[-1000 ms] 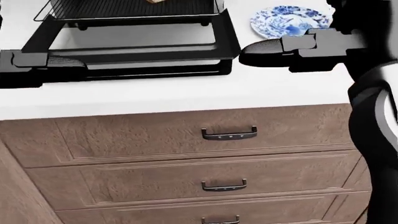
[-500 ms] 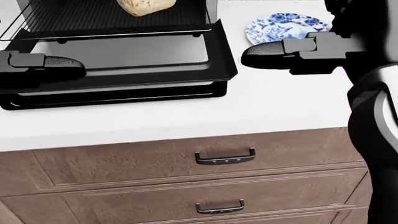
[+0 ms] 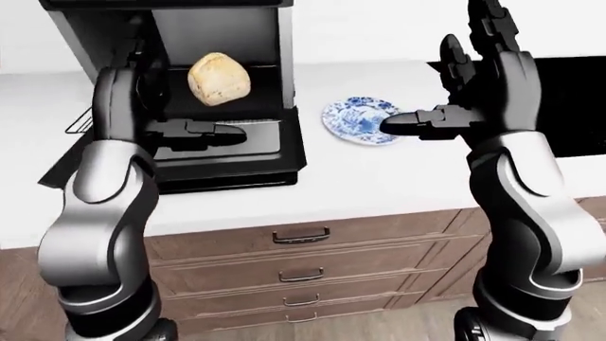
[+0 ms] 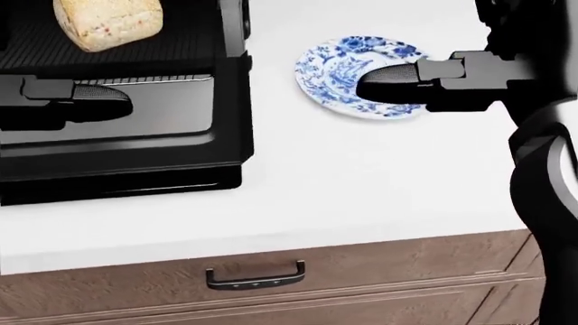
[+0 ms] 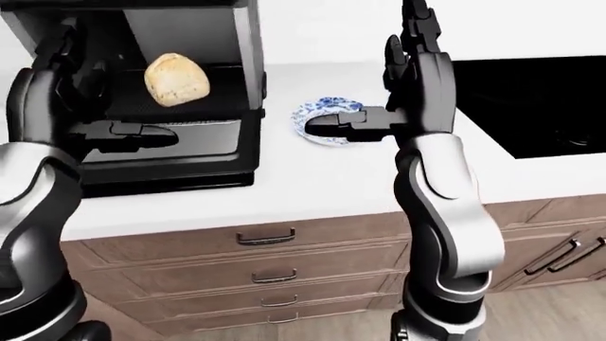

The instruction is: Pick the bread from the rack and place it on the plate on the counter.

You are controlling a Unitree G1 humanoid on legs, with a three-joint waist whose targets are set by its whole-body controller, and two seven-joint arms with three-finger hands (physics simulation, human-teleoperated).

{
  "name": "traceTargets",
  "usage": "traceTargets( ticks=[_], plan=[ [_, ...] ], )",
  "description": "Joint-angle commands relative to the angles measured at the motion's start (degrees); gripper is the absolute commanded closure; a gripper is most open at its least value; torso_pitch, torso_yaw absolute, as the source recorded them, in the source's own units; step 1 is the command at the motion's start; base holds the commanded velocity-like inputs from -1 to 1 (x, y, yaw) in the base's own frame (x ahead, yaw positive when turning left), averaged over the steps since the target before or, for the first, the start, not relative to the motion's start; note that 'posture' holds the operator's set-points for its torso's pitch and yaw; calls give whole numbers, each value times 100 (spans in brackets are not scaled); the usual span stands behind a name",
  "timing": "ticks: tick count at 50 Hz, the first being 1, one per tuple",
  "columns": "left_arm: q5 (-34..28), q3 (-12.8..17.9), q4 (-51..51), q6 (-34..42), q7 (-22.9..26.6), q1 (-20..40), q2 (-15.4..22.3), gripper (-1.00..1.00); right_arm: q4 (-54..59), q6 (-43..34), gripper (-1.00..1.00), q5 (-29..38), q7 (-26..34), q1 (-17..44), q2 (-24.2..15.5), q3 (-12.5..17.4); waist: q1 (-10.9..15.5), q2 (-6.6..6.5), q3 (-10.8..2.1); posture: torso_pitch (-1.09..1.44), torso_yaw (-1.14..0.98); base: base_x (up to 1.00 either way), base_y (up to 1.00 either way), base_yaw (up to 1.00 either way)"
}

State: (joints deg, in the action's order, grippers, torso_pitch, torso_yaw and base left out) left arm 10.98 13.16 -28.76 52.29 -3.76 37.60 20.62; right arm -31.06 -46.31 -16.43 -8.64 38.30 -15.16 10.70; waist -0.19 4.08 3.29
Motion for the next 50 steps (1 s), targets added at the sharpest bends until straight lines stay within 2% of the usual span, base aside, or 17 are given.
traceTargets(
  ticks=[1,2,7,10,11,13,14,17,22,45,46,47,48,50],
  plan=[
    [-67,192,-172,-199,-51,220,125,-100,-206,219,-100,21,64,228,-14,-72,52,-7,-133,0,0,0,0,0],
    [-66,189,-181,-193,-49,220,126,-100,-207,217,-100,43,64,235,-11,-69,55,-63,-148,0,0,0,0,0],
    [-55,208,-235,-112,-58,276,157,-100,-231,209,-100,79,71,237,7,-51,15,-229,-2,0,0,0,0,0],
    [-41,229,-261,-77,-58,295,188,-100,-243,212,-100,83,77,227,12,-46,-32,-352,-39,0,0,0,0,0],
    [-42,230,-257,-80,-61,299,192,-100,-248,214,-100,85,85,219,10,-48,-53,-426,-68,0,0,0,0,0],
    [-54,221,-244,-106,-65,288,192,-100,-257,230,-100,98,100,187,17,-56,-97,-663,-157,0,0,0,0,0],
    [-59,226,-248,-100,-73,293,196,-100,-267,219,-100,117,113,193,4,-68,-94,-495,-113,0,0,0,0,0],
    [-44,248,-273,-79,-81,287,204,-100,-294,195,-100,143,149,183,-3,-73,-70,-469,-217,0,0,0,0,0],
    [-14,291,-304,-35,-76,292,263,-100,-293,184,-100,205,221,208,16,-91,-24,-397,-212,0,0,0,0,0],
    [-14,269,-238,-60,-81,340,294,-100,-285,214,-100,211,216,140,46,-93,17,-409,-186,0,0,1,0,0],
    [-21,267,-231,-68,-76,343,301,-100,-280,221,-100,207,217,150,60,-85,16,-427,-339,0,0,33,0,0],
    [-19,271,-232,-63,-74,345,301,-100,-271,224,-100,200,206,158,72,-69,29,-453,-85,0,0,34,0,0],
    [-22,278,-229,-64,-73,350,307,-100,-274,232,-100,211,220,158,56,-83,19,-491,11,0,0,34,0,0],
    [-20,284,-232,-59,-71,350,312,-100,-263,240,-100,209,222,166,62,-69,19,-562,-1,0,0,33,0,0]
  ],
)
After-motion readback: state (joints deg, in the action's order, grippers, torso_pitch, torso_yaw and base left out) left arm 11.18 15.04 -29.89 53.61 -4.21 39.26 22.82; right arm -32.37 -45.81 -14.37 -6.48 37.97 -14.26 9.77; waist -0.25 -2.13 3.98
